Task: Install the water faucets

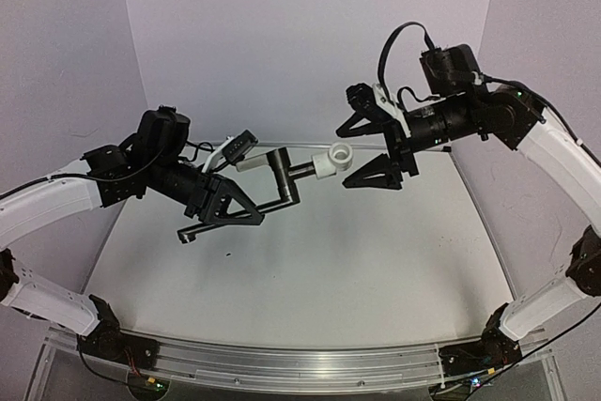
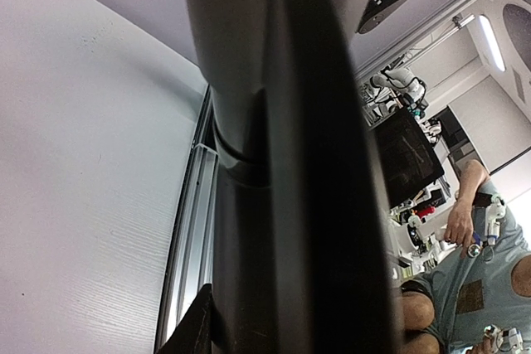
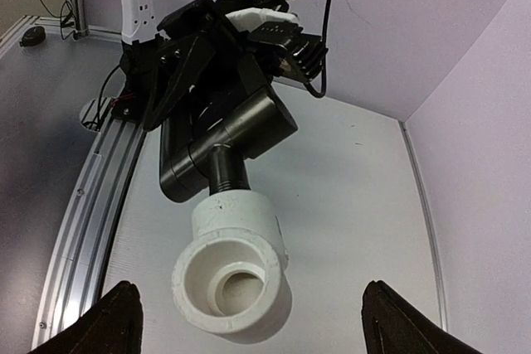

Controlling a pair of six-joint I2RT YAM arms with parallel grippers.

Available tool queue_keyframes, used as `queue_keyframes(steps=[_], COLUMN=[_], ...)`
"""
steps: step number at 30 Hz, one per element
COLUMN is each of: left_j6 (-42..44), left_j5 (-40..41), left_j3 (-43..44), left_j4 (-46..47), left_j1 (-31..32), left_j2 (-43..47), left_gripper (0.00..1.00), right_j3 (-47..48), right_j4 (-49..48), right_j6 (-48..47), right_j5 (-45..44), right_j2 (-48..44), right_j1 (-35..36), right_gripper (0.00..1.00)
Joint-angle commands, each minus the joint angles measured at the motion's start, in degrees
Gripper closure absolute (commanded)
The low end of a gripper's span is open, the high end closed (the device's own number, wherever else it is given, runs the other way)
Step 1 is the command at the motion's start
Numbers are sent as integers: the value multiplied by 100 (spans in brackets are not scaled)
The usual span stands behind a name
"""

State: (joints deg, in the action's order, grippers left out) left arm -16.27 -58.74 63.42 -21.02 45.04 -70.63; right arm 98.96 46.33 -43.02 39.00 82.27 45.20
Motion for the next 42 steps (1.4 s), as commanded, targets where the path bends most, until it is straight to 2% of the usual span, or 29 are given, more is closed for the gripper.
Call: queue_keyframes(steps=[1,18,22,27,37,38,42], left_j6=[372,1047,1226,1557,2337,2389,2388], left_j5=[-186,314,451,846,1810,1861,1831], left_j3=[505,525,513,392,157,149,159], left_j4=[371,48,3,3,-137,-176,-186], left_j1=[-22,-24,-22,-16,-3,-3,-4], left_j2=[39,100,131,302,691,690,661], left_gripper=[100,100,100,100,100,100,100], right_j3=[74,124,121,115,-271,-308,-306], right_j4=[-178,-258,-256,-289,-650,-687,-767], right_j6=[363,1573,1923,2501,4048,4167,4535], right_j5=[211,606,766,1046,2105,2206,2341], right_j2=[63,296,366,464,620,635,667], right_j1=[93,121,121,107,-137,-172,-232], right_gripper=[20,72,82,89,92,89,61])
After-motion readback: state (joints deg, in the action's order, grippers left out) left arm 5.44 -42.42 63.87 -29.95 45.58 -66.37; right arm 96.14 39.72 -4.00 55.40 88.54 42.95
